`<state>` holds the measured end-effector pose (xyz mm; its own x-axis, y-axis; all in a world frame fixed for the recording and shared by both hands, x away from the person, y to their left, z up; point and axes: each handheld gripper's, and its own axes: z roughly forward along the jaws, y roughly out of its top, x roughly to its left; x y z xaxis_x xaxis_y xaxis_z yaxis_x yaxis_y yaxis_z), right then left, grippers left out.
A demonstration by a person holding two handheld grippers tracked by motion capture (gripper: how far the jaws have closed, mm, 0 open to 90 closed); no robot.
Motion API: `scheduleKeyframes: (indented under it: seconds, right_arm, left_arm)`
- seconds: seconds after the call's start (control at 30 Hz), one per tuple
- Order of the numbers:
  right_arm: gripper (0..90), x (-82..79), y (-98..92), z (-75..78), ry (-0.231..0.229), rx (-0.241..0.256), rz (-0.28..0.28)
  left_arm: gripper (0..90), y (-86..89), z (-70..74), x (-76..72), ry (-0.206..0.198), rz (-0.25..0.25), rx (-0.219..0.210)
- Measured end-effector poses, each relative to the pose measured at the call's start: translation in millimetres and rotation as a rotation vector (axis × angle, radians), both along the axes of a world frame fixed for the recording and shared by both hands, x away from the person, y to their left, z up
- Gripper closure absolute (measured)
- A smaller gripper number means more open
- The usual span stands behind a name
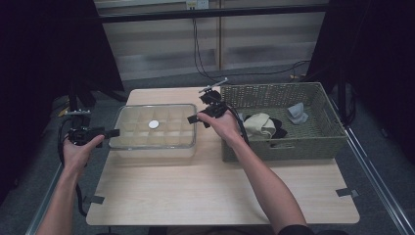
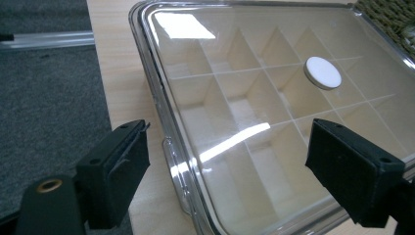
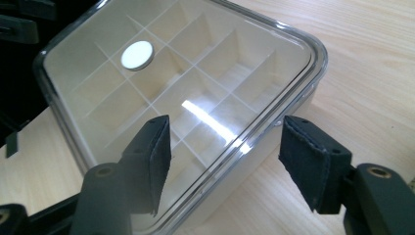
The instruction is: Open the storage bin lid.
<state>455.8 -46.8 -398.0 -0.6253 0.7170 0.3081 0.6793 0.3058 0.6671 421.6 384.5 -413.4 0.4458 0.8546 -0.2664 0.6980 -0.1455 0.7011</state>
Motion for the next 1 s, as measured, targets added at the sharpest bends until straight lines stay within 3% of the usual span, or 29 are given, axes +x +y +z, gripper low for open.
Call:
scheduleKeyframes:
  seconds: [0.17,0.4,0.6,0.73,1.0]
  right_arm:
    - [34.7,9.6,6.6,-0.6,0.002,-0.014,-0.005]
    - [31.8,24.5,12.0,-4.9,0.045,-0.037,-0.014]
    - [29.4,35.7,16.6,-9.7,0.08,-0.055,-0.039]
    - [29.3,39.7,21.7,-12.4,0.079,-0.088,-0.059]
    - [23.8,45.5,35.9,-15.7,0.121,-0.126,-0.103]
  left_arm:
    - [17.8,1.3,-0.9,8.2,0.019,0.004,0.011]
    - [16.7,1.7,-6.4,23.2,0.055,0.008,0.017]
    - [13.7,-1.4,-7.4,26.2,0.061,-0.004,-0.006]
    - [13.0,-3.1,-9.2,28.4,0.075,-0.013,0.018]
    - [14.5,-3.8,-17.7,31.3,0.107,-0.026,0.014]
